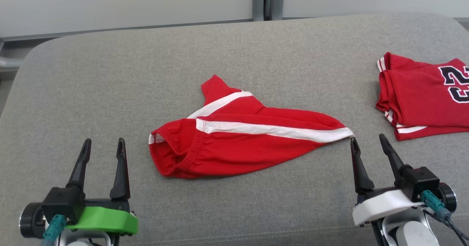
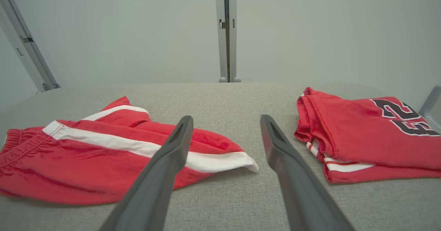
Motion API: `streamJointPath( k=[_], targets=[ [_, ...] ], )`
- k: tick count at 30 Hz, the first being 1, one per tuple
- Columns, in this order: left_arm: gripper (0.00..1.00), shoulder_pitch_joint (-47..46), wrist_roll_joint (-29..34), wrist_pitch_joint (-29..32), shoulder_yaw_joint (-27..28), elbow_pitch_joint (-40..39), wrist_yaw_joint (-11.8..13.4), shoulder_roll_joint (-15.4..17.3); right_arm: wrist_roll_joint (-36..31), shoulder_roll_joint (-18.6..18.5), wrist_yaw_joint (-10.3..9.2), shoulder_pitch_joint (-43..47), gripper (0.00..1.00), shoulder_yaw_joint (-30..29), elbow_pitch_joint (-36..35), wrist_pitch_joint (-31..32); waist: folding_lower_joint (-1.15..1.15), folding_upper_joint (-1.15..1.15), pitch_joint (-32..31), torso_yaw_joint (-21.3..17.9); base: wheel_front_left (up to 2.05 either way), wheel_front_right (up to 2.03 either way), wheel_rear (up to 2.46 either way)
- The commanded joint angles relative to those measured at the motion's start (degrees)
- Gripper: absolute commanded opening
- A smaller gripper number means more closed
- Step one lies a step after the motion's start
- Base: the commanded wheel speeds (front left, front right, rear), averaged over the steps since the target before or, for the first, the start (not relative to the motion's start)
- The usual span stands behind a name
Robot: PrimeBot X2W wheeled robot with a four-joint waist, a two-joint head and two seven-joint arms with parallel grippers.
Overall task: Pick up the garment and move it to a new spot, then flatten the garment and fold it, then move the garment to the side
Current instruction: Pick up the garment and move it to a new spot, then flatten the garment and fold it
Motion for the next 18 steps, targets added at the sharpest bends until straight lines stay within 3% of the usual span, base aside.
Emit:
streamJointPath(
  k=[1, 18],
  targets=[
    [1.00, 1.47, 0.47, -0.21, 0.16, -0.15, -0.62, -0.56, -0.21, -0.19, -0.07, 1.45, 1.00, -0.48, 0.04, -0.11, 0.00, 0.00, -1.95, 0.81, 0.00, 0.00, 0.00],
    [1.00, 4.79, 2.47, -0.18, 0.13, 1.98, -2.64, -2.11, -0.24, -0.18, -0.07, 7.89, 1.00, -0.41, -5.30, 3.27, 0.00, 0.00, -5.98, -0.19, 0.00, 0.00, 0.00]
  ],
)
